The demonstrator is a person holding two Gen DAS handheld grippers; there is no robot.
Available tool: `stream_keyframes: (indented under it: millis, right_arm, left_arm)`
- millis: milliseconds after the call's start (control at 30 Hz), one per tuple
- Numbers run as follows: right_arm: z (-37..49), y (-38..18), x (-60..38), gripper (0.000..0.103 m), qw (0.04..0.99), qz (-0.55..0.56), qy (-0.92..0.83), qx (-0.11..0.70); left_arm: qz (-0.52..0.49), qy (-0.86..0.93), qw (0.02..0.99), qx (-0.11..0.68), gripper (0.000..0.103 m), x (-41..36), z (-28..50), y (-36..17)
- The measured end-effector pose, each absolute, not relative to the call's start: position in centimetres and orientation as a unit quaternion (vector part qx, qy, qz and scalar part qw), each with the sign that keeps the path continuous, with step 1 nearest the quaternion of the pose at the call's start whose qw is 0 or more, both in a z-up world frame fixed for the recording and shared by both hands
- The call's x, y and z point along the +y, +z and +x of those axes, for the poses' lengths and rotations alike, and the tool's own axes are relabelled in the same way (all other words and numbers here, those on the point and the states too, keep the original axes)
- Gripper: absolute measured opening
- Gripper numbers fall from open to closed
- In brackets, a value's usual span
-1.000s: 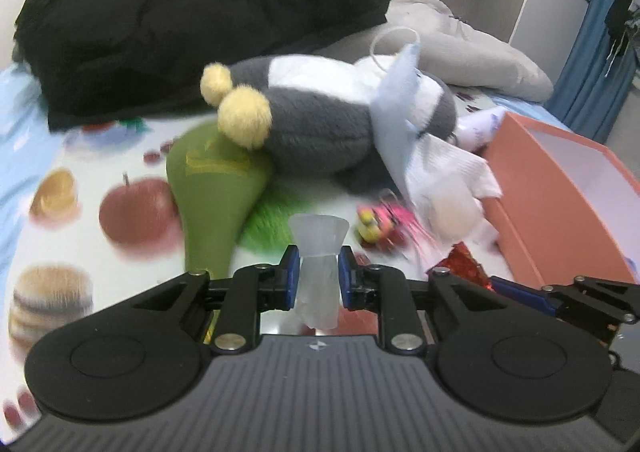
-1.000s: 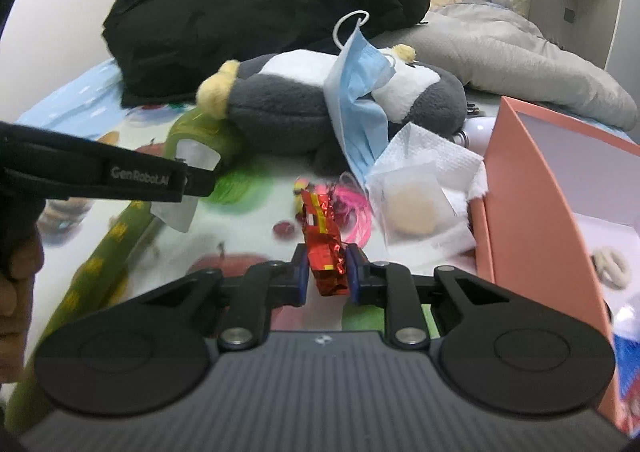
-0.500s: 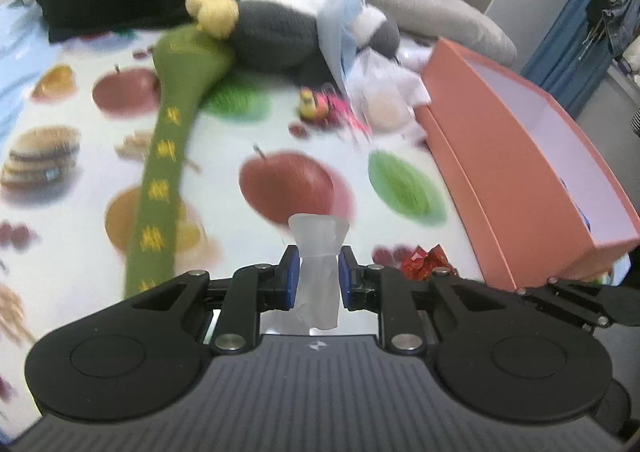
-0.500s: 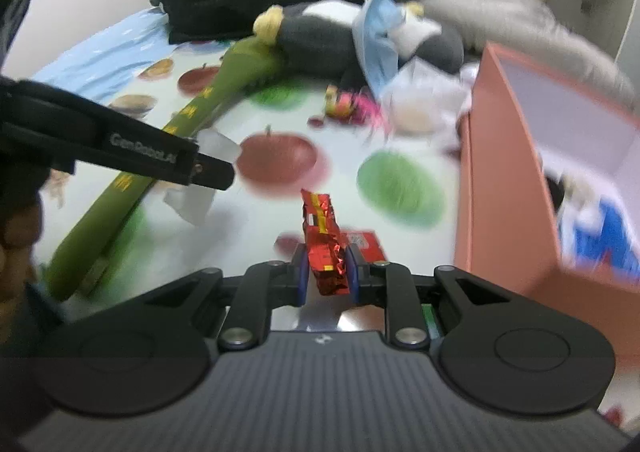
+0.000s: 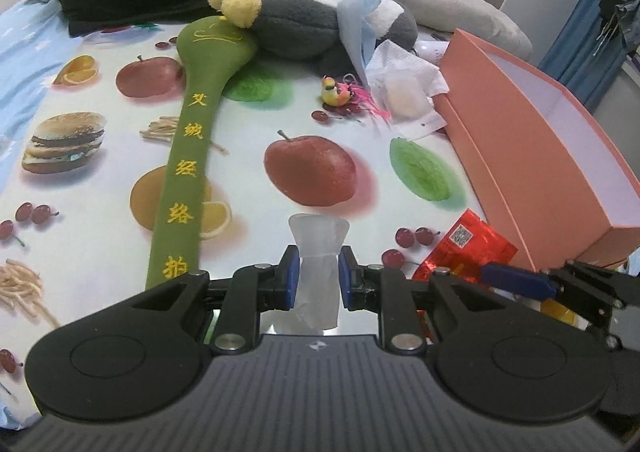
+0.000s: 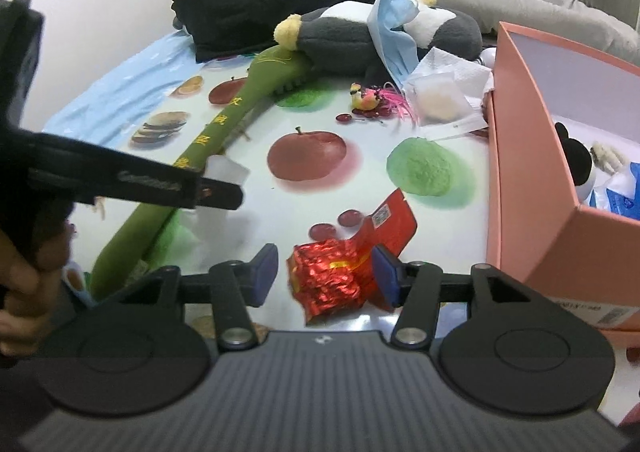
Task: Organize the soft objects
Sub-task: 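Lift the clear cup with the left tool while the right tool gathers red candies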
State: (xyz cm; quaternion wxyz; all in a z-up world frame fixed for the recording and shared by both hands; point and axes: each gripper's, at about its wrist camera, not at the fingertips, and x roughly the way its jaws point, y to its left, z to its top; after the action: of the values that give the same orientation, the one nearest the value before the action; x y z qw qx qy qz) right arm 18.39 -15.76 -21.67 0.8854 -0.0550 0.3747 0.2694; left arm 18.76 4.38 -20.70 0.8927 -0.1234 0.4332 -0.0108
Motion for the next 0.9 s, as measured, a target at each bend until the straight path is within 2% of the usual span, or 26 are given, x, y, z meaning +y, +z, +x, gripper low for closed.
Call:
stream_keyframes:
  millis: [267, 333, 400, 467, 900]
  right_arm:
    - [20.2, -24.2, -15.9, 0.054, 0.87, -0.03, 0.279, 0.405]
    - [20.4, -24.2, -16.1, 0.05, 0.87, -0.023, 0.276, 0.409]
    - [20.6, -24.2, -16.2, 0.035, 0.87, -0.024, 0.272, 0.411]
    - [20.9, -24.2, -16.2, 0.031, 0.871, -0.025, 0.265, 0.413]
    - [19.1, -21.7, -17.2, 0.026, 0.882, 0.009, 0.24, 0.405]
  left_arm:
    - [-0.123, -0.003, 0.888, 0.443, 0.024, 4.0, 18.3, -21.4]
    - [-0.125, -0.002, 0.887, 0.444, 0.024, 4.0, 18.2, -21.4]
    - [-0.124, -0.001, 0.889, 0.441, 0.024, 3.9, 18.1, -21.2]
    - [-0.126, 0.001, 0.889, 0.439, 0.024, 4.0, 17.9, -21.1]
    - [-0.122, -0.02, 0.895, 0.428, 0.024, 2.8, 17.2, -18.6]
